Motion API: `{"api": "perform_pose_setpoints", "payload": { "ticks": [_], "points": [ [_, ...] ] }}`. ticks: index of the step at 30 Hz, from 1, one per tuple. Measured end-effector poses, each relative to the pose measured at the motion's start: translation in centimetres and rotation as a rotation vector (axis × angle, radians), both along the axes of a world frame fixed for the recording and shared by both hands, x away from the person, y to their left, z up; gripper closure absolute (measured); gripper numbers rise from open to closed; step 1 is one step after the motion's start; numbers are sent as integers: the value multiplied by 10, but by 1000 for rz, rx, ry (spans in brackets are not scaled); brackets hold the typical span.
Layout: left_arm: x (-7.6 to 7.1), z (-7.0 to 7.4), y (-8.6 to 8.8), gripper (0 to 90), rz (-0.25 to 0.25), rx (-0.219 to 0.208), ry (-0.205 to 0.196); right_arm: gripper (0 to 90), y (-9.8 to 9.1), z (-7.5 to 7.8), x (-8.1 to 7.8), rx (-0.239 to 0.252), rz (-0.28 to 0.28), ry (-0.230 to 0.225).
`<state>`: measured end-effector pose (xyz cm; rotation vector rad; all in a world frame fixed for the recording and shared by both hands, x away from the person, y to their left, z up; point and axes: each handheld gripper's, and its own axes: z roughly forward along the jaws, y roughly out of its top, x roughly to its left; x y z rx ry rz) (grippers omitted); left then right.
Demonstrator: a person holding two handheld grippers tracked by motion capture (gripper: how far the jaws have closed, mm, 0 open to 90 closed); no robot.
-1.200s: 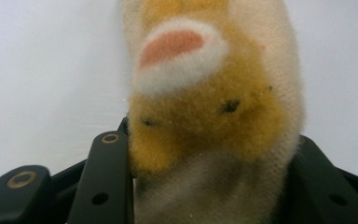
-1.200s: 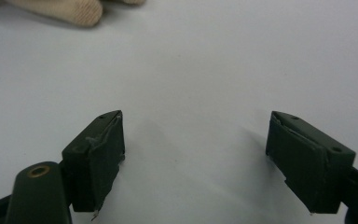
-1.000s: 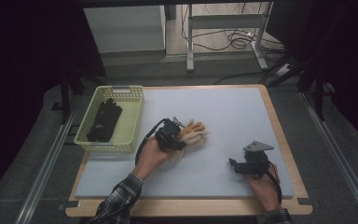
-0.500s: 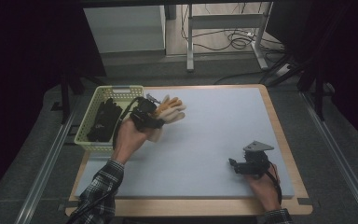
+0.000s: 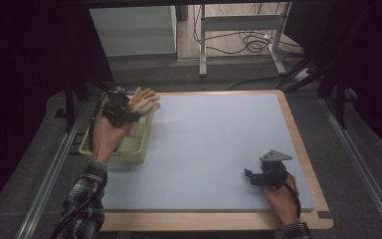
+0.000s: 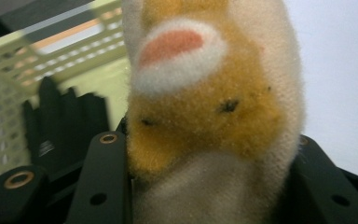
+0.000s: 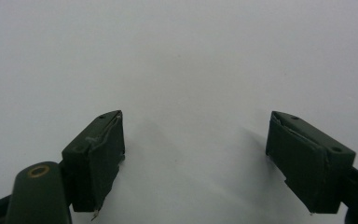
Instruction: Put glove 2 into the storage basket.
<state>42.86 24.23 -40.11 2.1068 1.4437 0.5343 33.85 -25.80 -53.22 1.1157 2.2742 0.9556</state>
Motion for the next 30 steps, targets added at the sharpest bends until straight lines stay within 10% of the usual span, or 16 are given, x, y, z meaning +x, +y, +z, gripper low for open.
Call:
{"api": "perform_pose_setpoints", "payload": {
  "ticks": [13, 30],
  "points": [
    [25, -39, 31, 543, 124, 33, 86, 192, 0, 0, 0, 1, 0, 2],
    [60, -83, 5, 523, 102, 67, 205, 192, 0, 0, 0, 1, 1, 1]
  ]
}}
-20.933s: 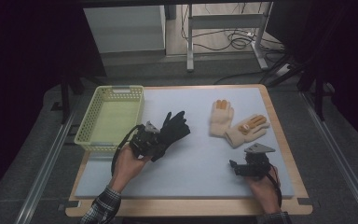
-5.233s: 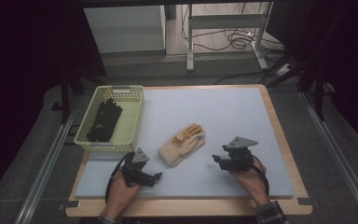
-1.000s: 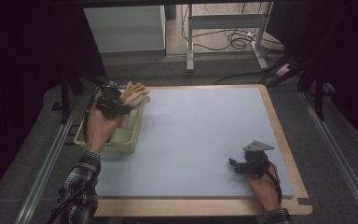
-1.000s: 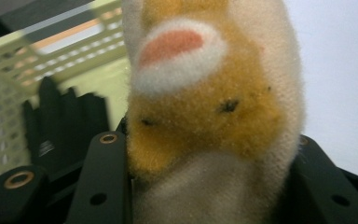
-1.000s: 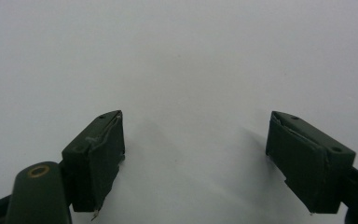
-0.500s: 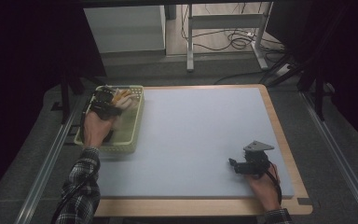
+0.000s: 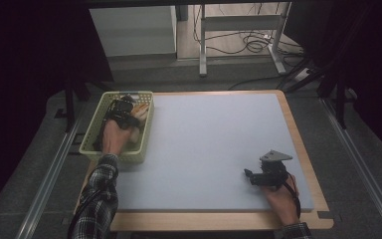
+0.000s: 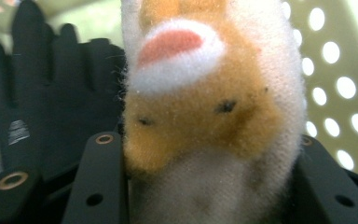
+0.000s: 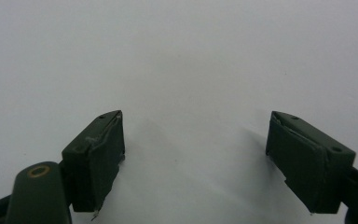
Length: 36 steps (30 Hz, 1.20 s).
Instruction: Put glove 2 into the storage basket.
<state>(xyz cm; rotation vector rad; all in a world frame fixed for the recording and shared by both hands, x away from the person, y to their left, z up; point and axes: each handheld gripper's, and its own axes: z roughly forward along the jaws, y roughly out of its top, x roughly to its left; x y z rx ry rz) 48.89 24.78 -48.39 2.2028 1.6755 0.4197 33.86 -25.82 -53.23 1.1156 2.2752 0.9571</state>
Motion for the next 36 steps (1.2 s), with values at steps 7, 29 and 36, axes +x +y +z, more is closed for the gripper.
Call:
{"api": "perform_pose_setpoints", "payload": {
  "ticks": [7, 29, 36],
  "points": [
    [7, -13, -5, 410, -43, -50, 73, 192, 0, 0, 0, 0, 0, 1],
    [-24, 33, 33, 481, -3, -18, -76, 192, 0, 0, 0, -1, -1, -1],
    [-13, 2, 35, 724, 3, 18, 19, 192, 0, 0, 0, 0, 0, 0]
  ]
}}
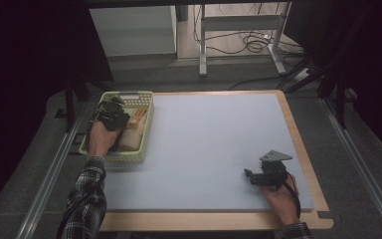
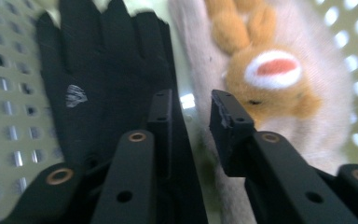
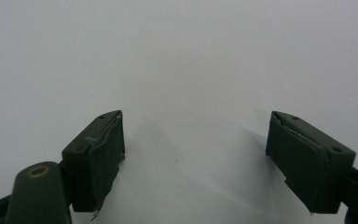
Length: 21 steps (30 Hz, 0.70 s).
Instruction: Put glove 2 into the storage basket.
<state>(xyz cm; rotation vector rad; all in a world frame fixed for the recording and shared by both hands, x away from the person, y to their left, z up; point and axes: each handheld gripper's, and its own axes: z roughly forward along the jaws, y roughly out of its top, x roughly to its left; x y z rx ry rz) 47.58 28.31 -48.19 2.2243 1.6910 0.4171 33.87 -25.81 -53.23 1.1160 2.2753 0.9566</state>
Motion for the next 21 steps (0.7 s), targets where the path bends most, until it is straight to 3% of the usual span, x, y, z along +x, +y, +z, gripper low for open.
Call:
{"api": "perform_pose_setpoints", "payload": {
  "ticks": [3, 7, 11, 14, 17, 21],
  "points": [
    [5, -7, -5, 749, -1, 10, 25, 192, 0, 0, 0, 0, 0, 1],
    [9, -9, -13, 780, -16, -18, 39, 192, 0, 0, 0, 1, 0, 1],
    [9, -8, -21, 822, -31, -41, 32, 192, -1, 0, 1, 5, 1, 6],
    [8, -9, -22, 823, -35, -34, 23, 192, -1, 0, 1, 3, 1, 5],
    [7, -10, -16, 792, -23, -53, 14, 192, 0, 0, 0, 3, 1, 4],
    [4, -7, -8, 676, -8, -49, -14, 192, 0, 0, 0, 2, 0, 3]
  ]
}}
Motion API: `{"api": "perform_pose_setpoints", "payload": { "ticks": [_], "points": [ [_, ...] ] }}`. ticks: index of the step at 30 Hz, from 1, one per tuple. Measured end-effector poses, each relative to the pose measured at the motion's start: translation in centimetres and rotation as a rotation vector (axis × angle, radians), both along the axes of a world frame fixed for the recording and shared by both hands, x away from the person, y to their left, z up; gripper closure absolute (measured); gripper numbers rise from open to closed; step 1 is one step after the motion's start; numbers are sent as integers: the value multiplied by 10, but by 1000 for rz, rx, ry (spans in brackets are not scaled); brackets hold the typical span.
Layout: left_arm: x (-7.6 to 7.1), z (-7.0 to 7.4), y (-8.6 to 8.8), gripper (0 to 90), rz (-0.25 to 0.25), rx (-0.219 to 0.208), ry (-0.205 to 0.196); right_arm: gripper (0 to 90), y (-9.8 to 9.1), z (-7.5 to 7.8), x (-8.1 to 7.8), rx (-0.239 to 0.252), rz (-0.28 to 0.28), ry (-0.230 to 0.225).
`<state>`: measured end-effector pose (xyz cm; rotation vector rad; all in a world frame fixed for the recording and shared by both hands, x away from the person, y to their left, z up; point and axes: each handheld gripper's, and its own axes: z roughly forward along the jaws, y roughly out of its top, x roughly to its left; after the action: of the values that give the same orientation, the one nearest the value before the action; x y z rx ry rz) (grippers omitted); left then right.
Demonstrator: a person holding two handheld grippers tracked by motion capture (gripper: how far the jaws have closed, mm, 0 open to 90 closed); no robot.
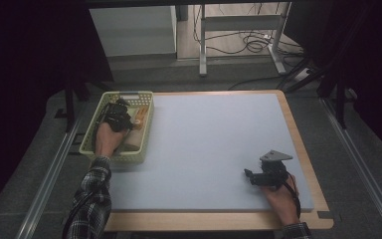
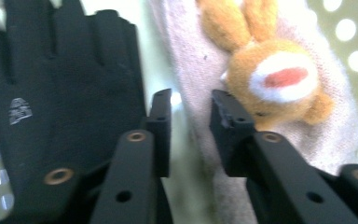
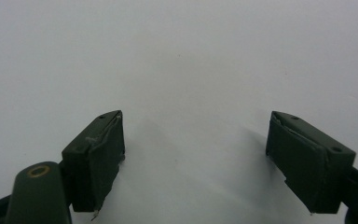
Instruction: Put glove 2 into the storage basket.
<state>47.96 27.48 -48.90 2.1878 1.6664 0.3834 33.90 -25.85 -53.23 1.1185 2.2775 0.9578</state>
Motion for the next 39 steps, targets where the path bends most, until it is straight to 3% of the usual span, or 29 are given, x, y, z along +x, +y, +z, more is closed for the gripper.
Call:
{"api": "perform_pose_setpoints", "payload": {
  "ticks": [6, 17, 39],
  "points": [
    [-6, 5, 11, 499, 32, 6, -58, 192, 0, 0, 0, -1, 0, -2],
    [-19, 12, 33, 302, 62, -22, -120, 192, 0, 0, 0, -3, 0, -4],
    [-38, 20, 43, 90, 15, -75, -194, 190, 1, 0, -1, -5, -2, -7]
  ]
}}
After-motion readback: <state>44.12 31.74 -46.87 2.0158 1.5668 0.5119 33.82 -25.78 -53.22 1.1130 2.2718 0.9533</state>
